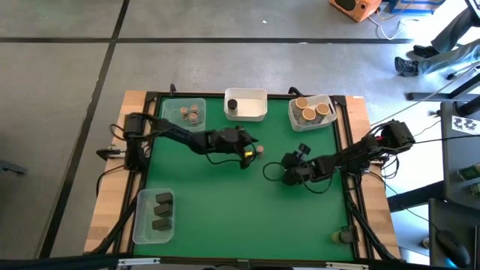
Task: Sort spices by type
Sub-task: Put the small brown seasoning bottle into the top transparent bin
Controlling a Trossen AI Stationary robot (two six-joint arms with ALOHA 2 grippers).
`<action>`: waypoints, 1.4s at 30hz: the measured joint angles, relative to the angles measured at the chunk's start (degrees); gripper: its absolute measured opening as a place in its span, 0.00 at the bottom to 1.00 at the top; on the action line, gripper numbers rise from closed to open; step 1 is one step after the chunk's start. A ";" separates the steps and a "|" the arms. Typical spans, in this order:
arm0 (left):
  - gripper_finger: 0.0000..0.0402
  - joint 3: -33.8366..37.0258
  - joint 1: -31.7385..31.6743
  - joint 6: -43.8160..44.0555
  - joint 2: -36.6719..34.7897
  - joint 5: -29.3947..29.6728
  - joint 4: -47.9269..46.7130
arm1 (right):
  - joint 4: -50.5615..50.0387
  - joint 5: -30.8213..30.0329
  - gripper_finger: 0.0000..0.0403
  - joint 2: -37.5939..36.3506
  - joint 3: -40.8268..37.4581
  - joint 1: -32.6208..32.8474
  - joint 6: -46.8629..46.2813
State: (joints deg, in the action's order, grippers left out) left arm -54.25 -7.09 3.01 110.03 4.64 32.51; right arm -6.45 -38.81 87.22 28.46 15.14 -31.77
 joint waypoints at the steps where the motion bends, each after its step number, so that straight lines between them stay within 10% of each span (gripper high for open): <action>1: 0.62 -1.19 0.00 0.00 1.20 0.00 0.11 | 0.49 -0.25 0.35 0.00 -0.29 -0.07 -0.42; 14: 0.62 -3.95 -0.01 0.03 8.80 0.02 2.19 | 2.40 -1.77 0.35 0.02 -0.61 -0.15 -0.87; 27: 0.40 -3.94 0.21 -1.34 8.44 0.25 2.17 | 2.48 -2.18 0.35 0.02 -0.61 -0.15 -0.80; 42: 0.40 4.14 0.72 -4.58 -20.77 16.50 -16.25 | 3.31 -2.40 0.35 0.02 -0.71 -0.15 -0.76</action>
State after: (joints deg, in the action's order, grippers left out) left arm -50.11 -6.37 -1.58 89.25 21.15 16.27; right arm -3.14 -41.21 87.24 27.76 14.98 -32.53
